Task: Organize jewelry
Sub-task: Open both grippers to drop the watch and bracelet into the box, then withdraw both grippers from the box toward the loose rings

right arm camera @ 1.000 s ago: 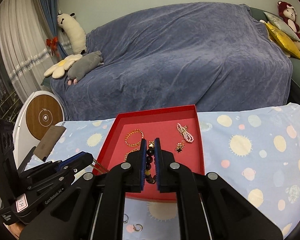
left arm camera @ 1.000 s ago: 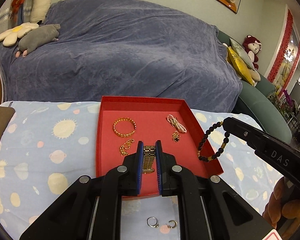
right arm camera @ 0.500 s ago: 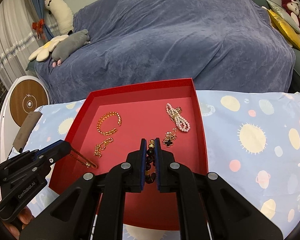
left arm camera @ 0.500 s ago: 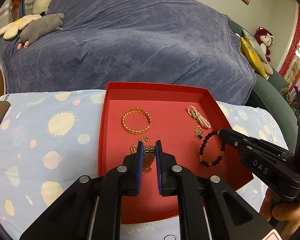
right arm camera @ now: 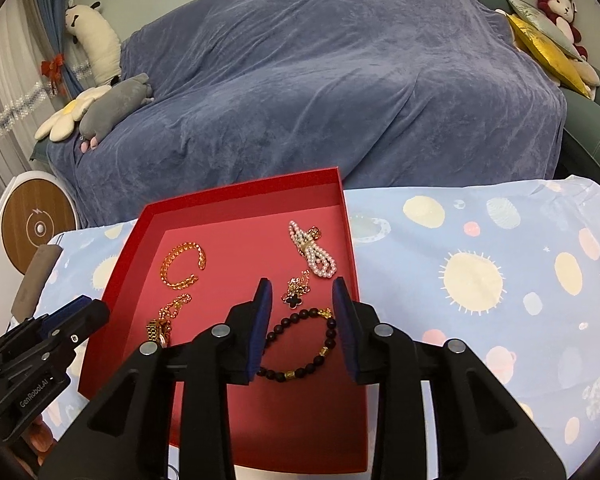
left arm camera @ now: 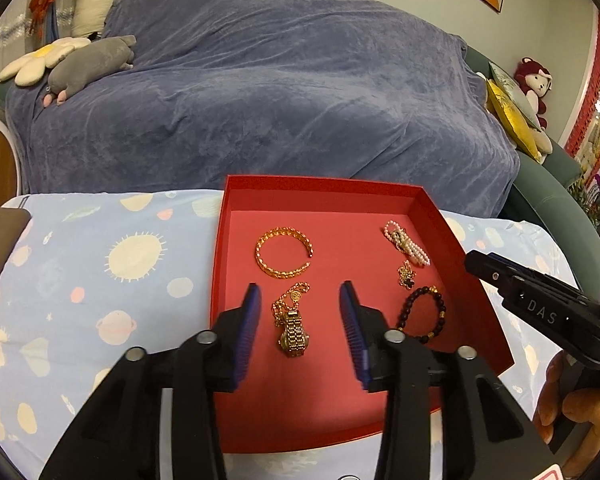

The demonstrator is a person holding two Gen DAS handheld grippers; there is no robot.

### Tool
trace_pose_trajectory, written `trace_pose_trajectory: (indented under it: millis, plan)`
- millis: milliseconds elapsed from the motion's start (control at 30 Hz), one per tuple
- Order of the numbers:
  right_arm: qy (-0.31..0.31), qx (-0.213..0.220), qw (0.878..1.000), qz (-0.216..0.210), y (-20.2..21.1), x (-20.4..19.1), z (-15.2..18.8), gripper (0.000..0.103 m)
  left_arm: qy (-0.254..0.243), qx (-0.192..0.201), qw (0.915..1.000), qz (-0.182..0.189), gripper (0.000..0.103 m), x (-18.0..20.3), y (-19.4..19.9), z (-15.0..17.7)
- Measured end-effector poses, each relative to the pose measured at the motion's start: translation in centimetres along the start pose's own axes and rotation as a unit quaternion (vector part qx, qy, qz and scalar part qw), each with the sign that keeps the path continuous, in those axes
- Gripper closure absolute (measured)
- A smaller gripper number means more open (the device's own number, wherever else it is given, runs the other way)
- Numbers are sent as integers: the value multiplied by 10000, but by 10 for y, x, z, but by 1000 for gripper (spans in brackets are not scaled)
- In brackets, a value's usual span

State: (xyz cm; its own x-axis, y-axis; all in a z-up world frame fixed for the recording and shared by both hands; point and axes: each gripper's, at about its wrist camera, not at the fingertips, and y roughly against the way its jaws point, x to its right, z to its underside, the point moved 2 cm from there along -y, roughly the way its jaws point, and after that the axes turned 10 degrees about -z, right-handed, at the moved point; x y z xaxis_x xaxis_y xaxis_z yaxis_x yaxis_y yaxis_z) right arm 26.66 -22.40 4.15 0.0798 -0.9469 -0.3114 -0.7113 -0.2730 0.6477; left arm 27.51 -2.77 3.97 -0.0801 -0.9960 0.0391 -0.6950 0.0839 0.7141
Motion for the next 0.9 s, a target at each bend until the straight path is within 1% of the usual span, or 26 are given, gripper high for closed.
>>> trace_pose_trajectory:
  millis: [167, 367, 433, 500, 600, 800, 833, 867, 900]
  plan:
    - [118, 202, 9997, -84, 33, -12, -2, 71, 144, 101, 9998, 103, 58, -2, 22, -1]
    - [-81, 337, 9983, -472, 73, -26, 11, 71, 152, 156, 9998, 22, 57, -2, 50, 15]
    - [-42, 323, 9981, -531, 84, -30, 23, 70, 121, 147, 9998, -32, 57, -4, 57, 25]
    - [75, 277, 9985, -465, 93, -33, 41, 69, 72, 111, 9999, -85, 57, -6, 63, 35]
    - [271, 61, 9991, -324, 104, -32, 71, 68, 80, 27, 9999, -121, 57, -12, 70, 51]
    - [253, -267, 9983, -450, 124, -29, 124, 68, 212, -34, 9995, -233, 56, -24, 88, 78]
    - [216, -322, 9981, -480, 126, -27, 133, 68, 255, -28, 9994, -238, 55, -26, 92, 82]
    - [171, -392, 9978, -504, 128, -26, 142, 68, 283, -27, 9993, -252, 51, -28, 95, 87]
    - [134, -454, 9975, -526, 128, -25, 152, 68, 298, -27, 9992, -279, 49, -29, 98, 91]
